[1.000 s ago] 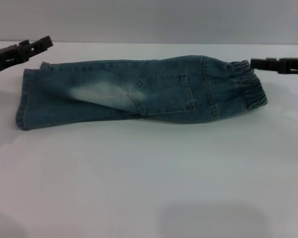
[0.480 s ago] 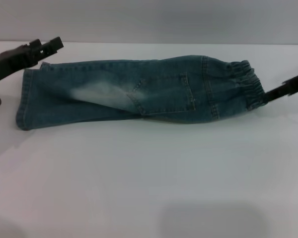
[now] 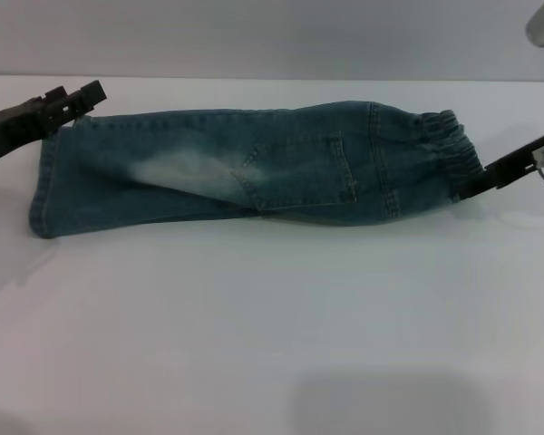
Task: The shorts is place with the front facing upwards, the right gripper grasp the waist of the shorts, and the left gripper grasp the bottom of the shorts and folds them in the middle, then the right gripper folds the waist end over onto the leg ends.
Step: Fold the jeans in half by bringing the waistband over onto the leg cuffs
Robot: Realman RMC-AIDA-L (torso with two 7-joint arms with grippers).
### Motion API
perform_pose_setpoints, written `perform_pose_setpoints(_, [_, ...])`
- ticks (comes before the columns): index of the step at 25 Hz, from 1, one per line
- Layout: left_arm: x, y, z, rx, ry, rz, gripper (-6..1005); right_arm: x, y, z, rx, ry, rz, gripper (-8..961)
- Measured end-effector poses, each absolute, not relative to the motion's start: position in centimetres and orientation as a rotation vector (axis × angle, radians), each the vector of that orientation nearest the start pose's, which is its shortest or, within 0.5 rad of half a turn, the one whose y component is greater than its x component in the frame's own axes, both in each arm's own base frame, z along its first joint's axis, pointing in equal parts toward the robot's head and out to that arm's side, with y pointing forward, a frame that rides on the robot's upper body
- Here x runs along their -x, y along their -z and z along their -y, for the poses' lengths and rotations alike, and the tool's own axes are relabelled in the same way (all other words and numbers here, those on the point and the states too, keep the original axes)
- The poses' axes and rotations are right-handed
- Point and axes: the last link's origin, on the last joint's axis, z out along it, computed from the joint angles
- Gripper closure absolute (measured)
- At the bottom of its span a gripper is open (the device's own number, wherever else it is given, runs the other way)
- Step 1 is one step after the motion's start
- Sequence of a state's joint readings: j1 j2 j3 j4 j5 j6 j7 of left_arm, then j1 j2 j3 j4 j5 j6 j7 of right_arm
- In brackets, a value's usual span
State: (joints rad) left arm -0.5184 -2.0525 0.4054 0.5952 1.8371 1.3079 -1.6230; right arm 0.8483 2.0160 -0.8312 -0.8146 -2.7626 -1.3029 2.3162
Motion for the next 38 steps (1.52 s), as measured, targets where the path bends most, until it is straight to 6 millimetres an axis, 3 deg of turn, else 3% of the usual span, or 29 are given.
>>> perform_pose_setpoints(19, [31.1,-5.8,-36.1,2.029,0.988,1.150,184,-24.2,-0.7,-43.6,2.345,0.308,-0.960,354])
perform_pose_setpoints(30, [31.2,-5.9,-36.1,2.025,0.986,1.154,185,-23.9,-0.5,-44.0,2.342,0.310,-0.922,355])
perform_pose_setpoints(38, [31.5,-5.9,-36.0,2.017,0.982,1.161,184,-23.5,0.7,-43.7,2.380,0.291,-0.900,353])
